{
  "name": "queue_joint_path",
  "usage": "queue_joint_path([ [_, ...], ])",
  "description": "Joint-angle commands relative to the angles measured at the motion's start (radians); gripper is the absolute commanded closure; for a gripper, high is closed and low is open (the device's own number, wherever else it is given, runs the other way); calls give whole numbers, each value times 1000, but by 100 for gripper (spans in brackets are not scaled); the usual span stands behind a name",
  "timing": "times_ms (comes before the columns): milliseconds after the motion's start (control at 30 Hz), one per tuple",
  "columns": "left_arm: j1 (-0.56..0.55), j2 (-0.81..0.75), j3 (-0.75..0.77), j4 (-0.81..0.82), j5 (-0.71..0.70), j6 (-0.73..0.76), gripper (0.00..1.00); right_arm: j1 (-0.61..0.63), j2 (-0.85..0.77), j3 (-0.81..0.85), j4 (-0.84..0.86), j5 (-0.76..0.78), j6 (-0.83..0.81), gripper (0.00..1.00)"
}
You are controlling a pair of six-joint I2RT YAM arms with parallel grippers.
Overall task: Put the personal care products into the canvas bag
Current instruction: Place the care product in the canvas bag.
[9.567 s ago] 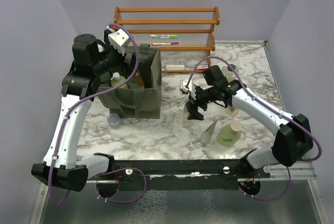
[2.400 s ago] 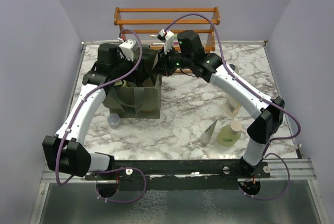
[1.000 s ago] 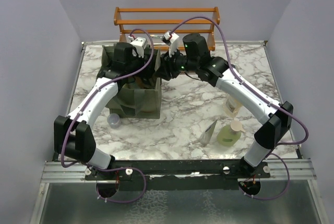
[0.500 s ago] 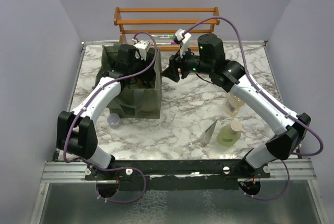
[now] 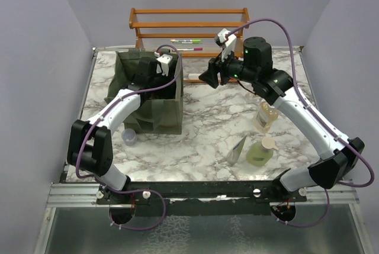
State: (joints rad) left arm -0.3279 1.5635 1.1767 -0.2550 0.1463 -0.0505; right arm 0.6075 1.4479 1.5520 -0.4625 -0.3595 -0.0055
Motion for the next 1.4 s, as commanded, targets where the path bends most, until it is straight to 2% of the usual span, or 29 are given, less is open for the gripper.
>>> queue_joint_path([
  [0,10,-5,17,101,-56,30,86,-35,-62,-22,29,1,-33,44],
  [267,10,-6,12,104,-49,20,68,-65,-114,-60,8,21,-107,42],
  [633,10,-57,0,107,-43,0,36,-107,-162,-108,-10,38,-168,36],
  [933,13,-117,-28,122,-35,0,14,-138,-178,-135,-18,11,-192,32],
  [1233,13,-155,-30,116,-28,0,1,-191,-215,-196,-10,-14,-197,21],
  [1367,14,-182,-27,108,-28,3,1,-222,-224,-201,-15,-35,-197,14],
])
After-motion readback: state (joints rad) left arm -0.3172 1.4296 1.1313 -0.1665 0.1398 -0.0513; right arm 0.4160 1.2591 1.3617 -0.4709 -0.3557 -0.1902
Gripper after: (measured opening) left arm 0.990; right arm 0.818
